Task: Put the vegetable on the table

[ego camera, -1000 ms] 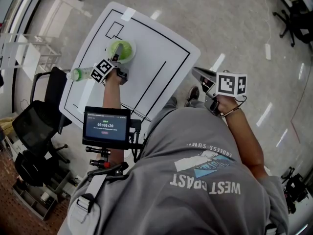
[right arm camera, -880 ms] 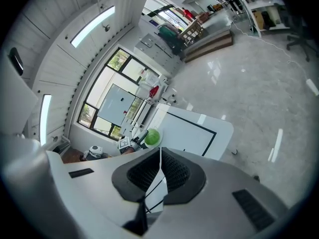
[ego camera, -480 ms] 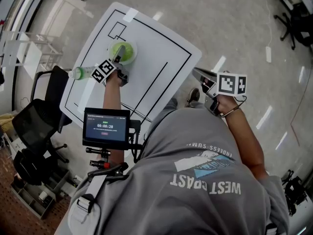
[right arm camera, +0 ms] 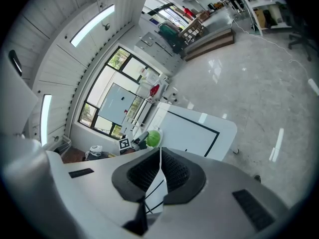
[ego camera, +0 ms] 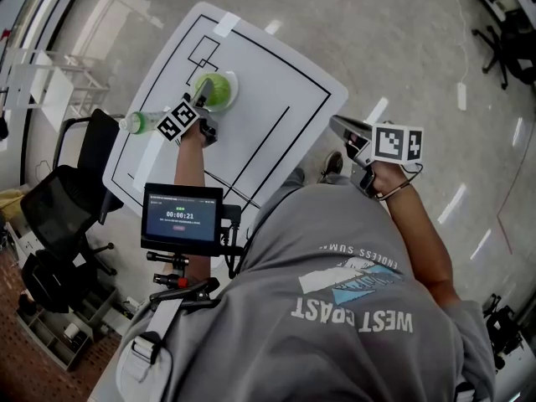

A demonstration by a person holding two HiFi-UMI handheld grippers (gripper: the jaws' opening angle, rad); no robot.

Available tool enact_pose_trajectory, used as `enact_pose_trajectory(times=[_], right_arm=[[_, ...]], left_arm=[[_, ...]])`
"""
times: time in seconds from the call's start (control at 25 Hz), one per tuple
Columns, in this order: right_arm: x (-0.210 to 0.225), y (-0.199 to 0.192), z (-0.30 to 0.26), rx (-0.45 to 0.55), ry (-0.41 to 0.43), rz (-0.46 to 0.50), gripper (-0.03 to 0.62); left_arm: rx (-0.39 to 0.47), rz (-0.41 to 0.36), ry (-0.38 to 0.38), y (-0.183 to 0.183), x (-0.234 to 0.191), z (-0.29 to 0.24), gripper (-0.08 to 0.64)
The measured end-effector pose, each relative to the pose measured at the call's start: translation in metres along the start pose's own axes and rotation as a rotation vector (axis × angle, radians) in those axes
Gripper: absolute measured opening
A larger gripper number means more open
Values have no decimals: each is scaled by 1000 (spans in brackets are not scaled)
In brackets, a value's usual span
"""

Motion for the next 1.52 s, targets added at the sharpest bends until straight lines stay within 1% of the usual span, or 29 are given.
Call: enact_pose_trajectory(times=[0.12, 0.28, 0.44, 0.6, 0.72, 0.8, 0.96, 1.0, 1.08, 1.28, 1.32, 1.36, 1.44, 1.52], right_arm=[[-2, 1, 0, -2, 2, 0, 11], [-14, -2, 11, 1, 5, 14, 11], [-20, 2, 13, -1, 22, 36, 11], [-21, 7, 14, 8, 42, 61, 11], [-21, 6, 32, 26, 57, 101, 11], [-19, 2, 55, 48, 72, 141, 9], [-13, -4, 82, 76, 98, 212, 11], [-14, 0, 83, 77, 105, 239, 9], [-19, 13, 81, 82, 126, 303, 9], [-44, 38, 74, 85, 210, 462, 9], [-50, 46, 74, 84, 226, 501, 9], [-58, 57, 76, 87, 244, 539, 9], [-71, 77, 87, 97, 288, 603, 9], [-77, 79, 109, 114, 340, 657, 9]], left_arm=[[5, -29, 12, 2, 3, 1, 472], [20, -114, 32, 7, 18, 20, 471], [65, -160, 23, 15, 34, 34, 471], [128, -233, 9, 29, 55, 50, 471], [194, -291, -7, 35, 85, 74, 469], [238, -324, -25, 31, 112, 97, 469], [306, -382, -92, 26, 161, 135, 453], [318, -402, -112, 28, 172, 141, 429], [339, -449, -150, 36, 191, 152, 357], [399, -563, -236, 49, 237, 182, 121], [407, -582, -255, 52, 248, 188, 51], [412, -595, -278, 56, 262, 193, 6], [419, -609, -325, 59, 292, 206, 6], [425, -631, -356, 41, 324, 227, 6]])
Point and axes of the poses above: the fingertips, and each gripper's own axes: z backward along the fingers, x to its right, y out of its top, the point moved 9 cm from there along z, backward along the fingers, and after that the axes turned 6 degrees about z, right-handed, at the moved point
